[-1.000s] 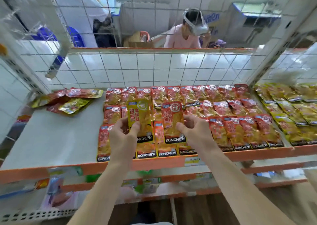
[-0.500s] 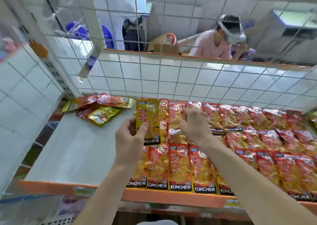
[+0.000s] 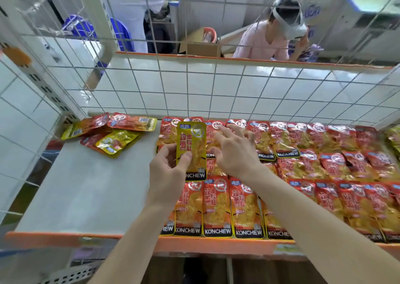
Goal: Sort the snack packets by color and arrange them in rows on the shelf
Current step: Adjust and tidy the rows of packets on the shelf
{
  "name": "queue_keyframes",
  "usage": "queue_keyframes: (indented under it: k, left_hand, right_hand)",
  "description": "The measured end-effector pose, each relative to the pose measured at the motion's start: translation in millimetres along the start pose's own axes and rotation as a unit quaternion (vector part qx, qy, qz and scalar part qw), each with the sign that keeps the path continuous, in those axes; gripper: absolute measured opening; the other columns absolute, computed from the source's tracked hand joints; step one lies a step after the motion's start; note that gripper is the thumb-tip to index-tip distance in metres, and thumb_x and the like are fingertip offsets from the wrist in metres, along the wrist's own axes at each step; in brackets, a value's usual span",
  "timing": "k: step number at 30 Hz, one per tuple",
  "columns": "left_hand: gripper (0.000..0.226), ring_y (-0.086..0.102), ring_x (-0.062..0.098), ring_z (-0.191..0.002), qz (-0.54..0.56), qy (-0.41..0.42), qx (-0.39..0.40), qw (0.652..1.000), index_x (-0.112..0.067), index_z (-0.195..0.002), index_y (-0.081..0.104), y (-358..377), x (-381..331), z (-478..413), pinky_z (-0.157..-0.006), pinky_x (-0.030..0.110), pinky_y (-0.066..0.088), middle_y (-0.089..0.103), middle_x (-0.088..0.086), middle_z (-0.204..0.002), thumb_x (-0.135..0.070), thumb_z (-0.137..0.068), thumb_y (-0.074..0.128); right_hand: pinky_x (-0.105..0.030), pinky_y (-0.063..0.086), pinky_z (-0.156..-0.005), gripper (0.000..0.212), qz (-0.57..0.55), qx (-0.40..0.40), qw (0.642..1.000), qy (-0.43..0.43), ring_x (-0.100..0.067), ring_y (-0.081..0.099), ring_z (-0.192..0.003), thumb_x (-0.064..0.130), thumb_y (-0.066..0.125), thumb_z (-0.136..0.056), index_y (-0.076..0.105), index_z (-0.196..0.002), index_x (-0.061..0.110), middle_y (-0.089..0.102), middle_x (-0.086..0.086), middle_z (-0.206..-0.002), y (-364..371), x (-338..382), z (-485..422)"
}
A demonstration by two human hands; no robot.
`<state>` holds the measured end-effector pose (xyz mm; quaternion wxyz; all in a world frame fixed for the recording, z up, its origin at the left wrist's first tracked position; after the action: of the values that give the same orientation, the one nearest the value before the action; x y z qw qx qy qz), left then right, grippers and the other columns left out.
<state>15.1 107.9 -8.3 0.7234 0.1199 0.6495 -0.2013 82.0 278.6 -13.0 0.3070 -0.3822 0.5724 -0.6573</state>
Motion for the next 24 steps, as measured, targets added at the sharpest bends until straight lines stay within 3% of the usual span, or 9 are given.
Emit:
queue_keyframes:
  k: [6,10,12,16,19,21,22,24]
  left_hand:
    - [0.021,0.067,0.002,-0.081,-0.007,0.007,0.004,1.000,-0.032,-0.092,0.062,32,-14,36,-0.068,0.009,0.048,0.072,-0.009,-0.088,-0.013,-0.094,0.070]
    - [0.018,0.071,0.012,-0.086,0.004,0.004,0.035,0.999,-0.030,-0.092,0.067,87,-20,81,-0.075,0.023,0.051,0.076,-0.006,-0.088,-0.013,-0.092,0.072]
    - [0.016,0.072,0.010,-0.084,0.006,0.001,0.059,0.998,-0.027,-0.093,0.070,126,-21,112,-0.075,0.028,0.051,0.077,-0.008,-0.085,-0.012,-0.090,0.074]
    - [0.015,0.068,0.001,-0.075,-0.017,0.028,0.098,0.995,-0.023,-0.092,0.071,212,-27,182,-0.068,0.017,0.049,0.074,-0.016,-0.076,-0.011,-0.086,0.077]
    - [0.018,0.065,-0.003,-0.074,-0.029,0.045,0.117,0.992,-0.031,-0.088,0.067,276,-33,236,-0.068,0.016,0.045,0.071,-0.016,-0.082,-0.017,-0.086,0.078]
    - [0.018,0.065,0.001,-0.079,-0.020,0.040,0.129,0.991,-0.031,-0.090,0.065,314,-31,267,-0.074,0.022,0.047,0.071,-0.009,-0.091,-0.018,-0.087,0.078]
    - [0.017,0.066,0.005,-0.079,-0.023,0.041,0.136,0.990,-0.030,-0.088,0.065,331,-31,282,-0.076,0.026,0.048,0.072,-0.008,-0.090,-0.018,-0.087,0.077]
    - [0.017,0.063,-0.005,-0.071,-0.033,0.050,0.160,0.985,-0.031,-0.089,0.066,361,-32,312,-0.070,0.019,0.047,0.069,-0.014,-0.081,-0.018,-0.088,0.077]
  right_hand:
    - [-0.046,0.019,-0.106,0.048,-0.139,-0.125,0.982,-0.015,-0.016,0.026,-0.145,0.027,0.058,-0.096,0.050,-0.143,0.029,0.039,0.006,-0.156,-31,-33,66]
    - [-0.029,0.009,-0.101,0.048,-0.184,-0.169,0.968,-0.015,-0.014,0.026,-0.143,0.020,0.059,-0.093,0.052,-0.139,0.030,0.040,0.009,-0.154,-54,-85,128]
    - [-0.039,0.012,-0.108,0.048,-0.192,-0.179,0.965,-0.001,-0.013,0.024,-0.144,0.020,0.057,-0.094,0.051,-0.142,0.027,0.038,0.010,-0.156,-66,-122,166]
    - [-0.053,0.018,-0.117,0.048,-0.184,-0.190,0.963,0.050,-0.020,0.021,-0.148,0.025,0.048,-0.094,0.050,-0.142,0.028,0.035,0.007,-0.158,-85,-212,247]
    - [-0.054,0.018,-0.117,0.051,-0.161,-0.208,0.962,0.077,-0.020,0.021,-0.149,0.028,0.044,-0.095,0.044,-0.146,0.033,0.031,0.010,-0.160,-97,-278,307]
    - [-0.057,0.017,-0.116,0.053,-0.158,-0.204,0.961,0.102,-0.019,0.018,-0.150,0.025,0.045,-0.096,0.041,-0.148,0.035,0.028,0.011,-0.161,-102,-317,345]
    - [-0.060,0.017,-0.116,0.053,-0.163,-0.206,0.958,0.115,-0.019,0.017,-0.150,0.025,0.046,-0.096,0.042,-0.148,0.034,0.028,0.011,-0.161,-104,-334,363]
    - [-0.059,0.019,-0.114,0.051,-0.161,-0.224,0.952,0.134,-0.017,0.018,-0.150,0.029,0.046,-0.095,0.047,-0.145,0.033,0.029,0.011,-0.161,-108,-362,399]
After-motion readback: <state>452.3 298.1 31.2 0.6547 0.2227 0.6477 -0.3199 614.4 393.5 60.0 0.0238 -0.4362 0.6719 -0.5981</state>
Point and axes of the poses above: each hand's wrist, its own z-axis away from the middle knuckle, its own y-axis out of the palm, x = y × z, the point moved 6 cm from there along -z, towards the middle knuckle
